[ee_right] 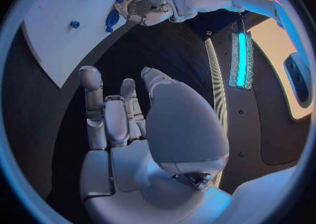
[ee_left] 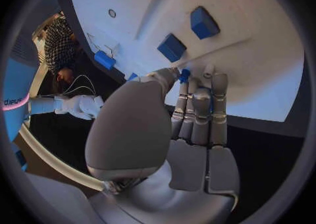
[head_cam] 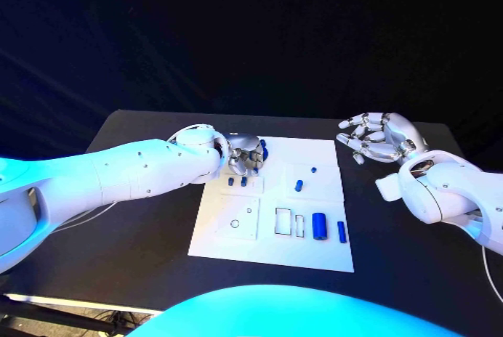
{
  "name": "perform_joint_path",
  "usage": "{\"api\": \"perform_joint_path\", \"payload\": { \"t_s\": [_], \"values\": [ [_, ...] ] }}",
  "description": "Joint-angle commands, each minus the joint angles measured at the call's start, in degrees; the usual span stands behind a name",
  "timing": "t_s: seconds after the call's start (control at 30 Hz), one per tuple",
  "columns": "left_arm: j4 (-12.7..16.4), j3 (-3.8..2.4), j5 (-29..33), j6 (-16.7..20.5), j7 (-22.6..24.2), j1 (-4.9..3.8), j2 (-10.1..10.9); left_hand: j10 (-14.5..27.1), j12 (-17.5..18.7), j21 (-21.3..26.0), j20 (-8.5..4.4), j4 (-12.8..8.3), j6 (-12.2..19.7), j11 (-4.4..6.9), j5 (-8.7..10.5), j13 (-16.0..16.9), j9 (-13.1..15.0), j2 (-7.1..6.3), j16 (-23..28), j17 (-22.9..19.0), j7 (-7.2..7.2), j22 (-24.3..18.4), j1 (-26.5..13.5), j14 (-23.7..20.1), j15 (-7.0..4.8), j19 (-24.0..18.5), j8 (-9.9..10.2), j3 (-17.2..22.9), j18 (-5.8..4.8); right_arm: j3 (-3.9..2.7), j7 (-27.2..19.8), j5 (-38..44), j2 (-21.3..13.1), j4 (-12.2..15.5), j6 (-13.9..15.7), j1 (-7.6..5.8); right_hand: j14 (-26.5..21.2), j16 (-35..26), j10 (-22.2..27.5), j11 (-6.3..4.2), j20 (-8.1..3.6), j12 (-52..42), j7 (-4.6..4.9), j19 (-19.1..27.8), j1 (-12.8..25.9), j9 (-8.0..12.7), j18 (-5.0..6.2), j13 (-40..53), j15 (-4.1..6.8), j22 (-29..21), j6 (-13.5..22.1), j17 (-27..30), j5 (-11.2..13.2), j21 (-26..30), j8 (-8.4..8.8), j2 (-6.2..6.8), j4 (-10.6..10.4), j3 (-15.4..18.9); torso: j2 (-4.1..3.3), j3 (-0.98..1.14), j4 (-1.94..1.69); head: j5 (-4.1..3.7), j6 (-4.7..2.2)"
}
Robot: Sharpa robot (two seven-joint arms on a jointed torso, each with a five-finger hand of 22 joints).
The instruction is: Assemble the parts on the task board
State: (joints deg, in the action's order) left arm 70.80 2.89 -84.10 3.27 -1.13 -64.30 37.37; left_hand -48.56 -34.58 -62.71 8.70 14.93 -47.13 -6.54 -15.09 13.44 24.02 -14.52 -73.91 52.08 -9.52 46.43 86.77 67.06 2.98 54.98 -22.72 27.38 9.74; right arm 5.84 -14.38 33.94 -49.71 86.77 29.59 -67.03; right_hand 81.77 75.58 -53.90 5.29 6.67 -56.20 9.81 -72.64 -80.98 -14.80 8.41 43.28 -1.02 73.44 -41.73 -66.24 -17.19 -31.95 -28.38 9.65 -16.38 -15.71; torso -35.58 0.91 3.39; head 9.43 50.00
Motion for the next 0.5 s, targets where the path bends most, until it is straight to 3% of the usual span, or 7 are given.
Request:
{"api": "perform_joint_path", "payload": {
  "t_s": [0.03,0.4,0.5],
  "values": [
    [0.0,0.05,-0.4,-2.0,-0.4,0.06,-0.2,-0.4,0.0,-0.4,-0.07,-0.1,-0.4,-0.01,0.20,-0.1,-0.1,-0.07,-0.4,0.2,0.00,0.3,0.6,0.5,-0.16,0.4,0.2,0.4,-0.22,-0.02,-0.8,0.2,0.0,0.1,-0.3,0.01,0.0,-0.1,0.0,-0.18,0.02,-0.1,0.21,-0.4,0.5,0.0,0.26,0.0,0.26,0.0,0.2,-0.1,-0.4,0.1,-0.16,0.09,0.0,-0.3,0.01,0.00,0.04,0.06,0.00],
    [0.0,0.06,-0.6,-1.7,-0.6,0.08,-0.4,-3.0,0.0,-2.9,-0.49,-1.7,-2.5,0.75,0.38,-0.5,-0.6,1.02,-2.3,1.6,0.50,3.3,1.8,1.9,-0.80,1.8,-0.1,2.4,-0.60,-0.02,-0.8,0.2,0.1,0.1,-0.3,0.01,0.0,-0.1,0.0,-0.18,0.02,-0.1,0.21,-0.4,0.5,0.0,0.26,0.0,0.26,0.0,0.2,-0.1,-0.4,0.1,-0.16,0.09,0.0,-0.3,0.02,0.02,0.03,-0.03,0.00],
    [0.0,0.06,-0.8,-1.0,-0.5,0.09,-0.4,-6.2,-0.1,-5.6,-1.28,-3.7,-5.2,1.88,0.50,-0.5,-0.5,2.10,-4.9,6.0,1.11,6.6,3.1,5.6,-1.80,4.1,-0.7,3.8,-1.11,-0.02,-0.8,0.2,0.1,0.1,-0.3,0.01,0.0,-0.1,0.0,-0.18,0.02,-0.1,0.21,-0.4,0.5,0.0,0.26,0.0,0.26,0.0,0.2,-0.1,-0.4,0.1,-0.16,0.09,0.0,-0.3,0.01,0.03,0.07,0.00,0.00]
  ]
}}
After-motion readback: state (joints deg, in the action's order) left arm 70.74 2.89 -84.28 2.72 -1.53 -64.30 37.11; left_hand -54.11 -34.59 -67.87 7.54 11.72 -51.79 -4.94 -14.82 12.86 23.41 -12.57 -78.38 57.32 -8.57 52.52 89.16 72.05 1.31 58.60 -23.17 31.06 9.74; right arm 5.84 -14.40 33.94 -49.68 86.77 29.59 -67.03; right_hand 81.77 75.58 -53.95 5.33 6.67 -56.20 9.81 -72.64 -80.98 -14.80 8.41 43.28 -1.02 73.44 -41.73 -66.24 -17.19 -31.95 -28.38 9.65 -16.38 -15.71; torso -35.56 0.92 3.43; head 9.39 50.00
